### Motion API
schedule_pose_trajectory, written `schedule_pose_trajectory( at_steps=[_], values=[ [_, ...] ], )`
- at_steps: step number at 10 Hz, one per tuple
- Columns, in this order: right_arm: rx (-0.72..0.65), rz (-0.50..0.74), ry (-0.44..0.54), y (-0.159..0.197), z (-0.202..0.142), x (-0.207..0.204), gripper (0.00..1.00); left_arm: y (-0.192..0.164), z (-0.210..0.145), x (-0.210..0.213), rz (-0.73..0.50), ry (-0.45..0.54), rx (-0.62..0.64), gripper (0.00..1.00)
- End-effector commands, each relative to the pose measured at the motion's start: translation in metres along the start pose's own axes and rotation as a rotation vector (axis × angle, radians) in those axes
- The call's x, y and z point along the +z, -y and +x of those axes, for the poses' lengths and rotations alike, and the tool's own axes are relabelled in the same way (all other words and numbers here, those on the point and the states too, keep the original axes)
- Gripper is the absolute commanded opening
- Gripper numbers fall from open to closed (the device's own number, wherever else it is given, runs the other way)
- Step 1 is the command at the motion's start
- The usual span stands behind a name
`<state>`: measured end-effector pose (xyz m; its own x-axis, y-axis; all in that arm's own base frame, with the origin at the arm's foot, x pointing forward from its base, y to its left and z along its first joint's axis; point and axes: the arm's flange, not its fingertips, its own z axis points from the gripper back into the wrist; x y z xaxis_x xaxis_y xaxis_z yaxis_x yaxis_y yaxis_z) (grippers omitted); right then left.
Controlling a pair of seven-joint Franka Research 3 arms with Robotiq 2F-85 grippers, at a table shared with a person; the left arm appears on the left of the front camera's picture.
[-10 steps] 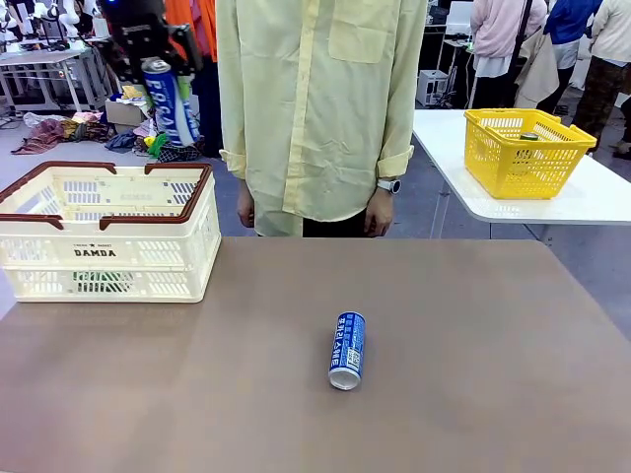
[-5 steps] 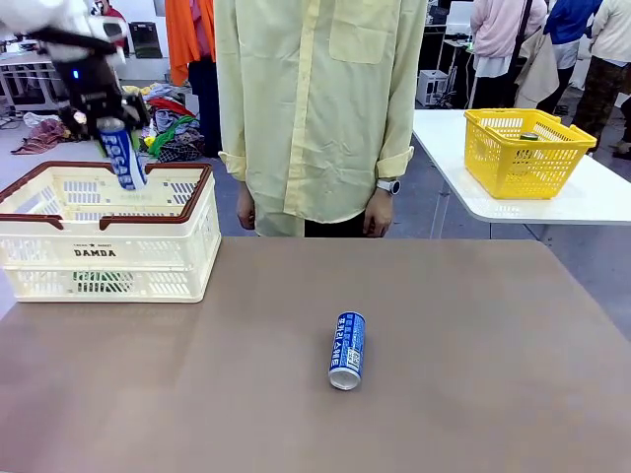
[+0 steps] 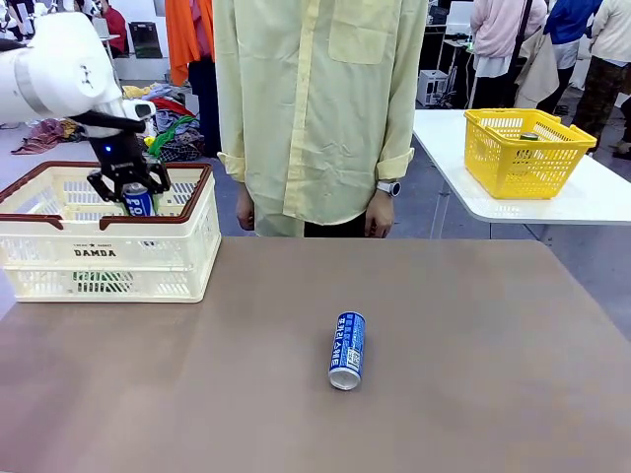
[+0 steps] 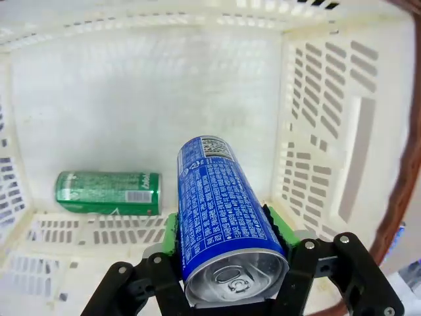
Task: Place the drinks into the Shopping basket.
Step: Pick up one drink and place it into the Shopping basket.
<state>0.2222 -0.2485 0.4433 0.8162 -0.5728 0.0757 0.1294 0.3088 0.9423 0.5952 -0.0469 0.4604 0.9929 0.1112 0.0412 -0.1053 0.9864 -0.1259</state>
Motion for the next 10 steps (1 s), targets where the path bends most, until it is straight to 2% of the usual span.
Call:
schedule_pose_trajectory(
  at_steps=[1, 7, 8, 9, 10],
  values=[
    [0.023, 0.013, -0.001, 0.0, 0.0, 0.001, 1.0, -0.01, -0.003, -0.004, -0.026, -0.008, -0.011, 0.0],
    [0.023, 0.013, -0.001, 0.0, 0.0, 0.001, 1.0, -0.013, 0.002, -0.033, -0.025, -0.053, -0.012, 0.0],
    [0.023, 0.013, -0.001, 0.0, 0.0, 0.001, 1.0, -0.011, 0.003, -0.035, -0.03, -0.062, -0.013, 0.24],
    [0.023, 0.013, -0.001, 0.0, 0.0, 0.001, 1.0, -0.01, 0.003, -0.035, -0.022, -0.07, -0.015, 0.78],
    [0.023, 0.013, -0.001, 0.0, 0.0, 0.001, 1.0, -0.008, 0.002, -0.033, -0.026, -0.073, -0.021, 1.0]
  ],
)
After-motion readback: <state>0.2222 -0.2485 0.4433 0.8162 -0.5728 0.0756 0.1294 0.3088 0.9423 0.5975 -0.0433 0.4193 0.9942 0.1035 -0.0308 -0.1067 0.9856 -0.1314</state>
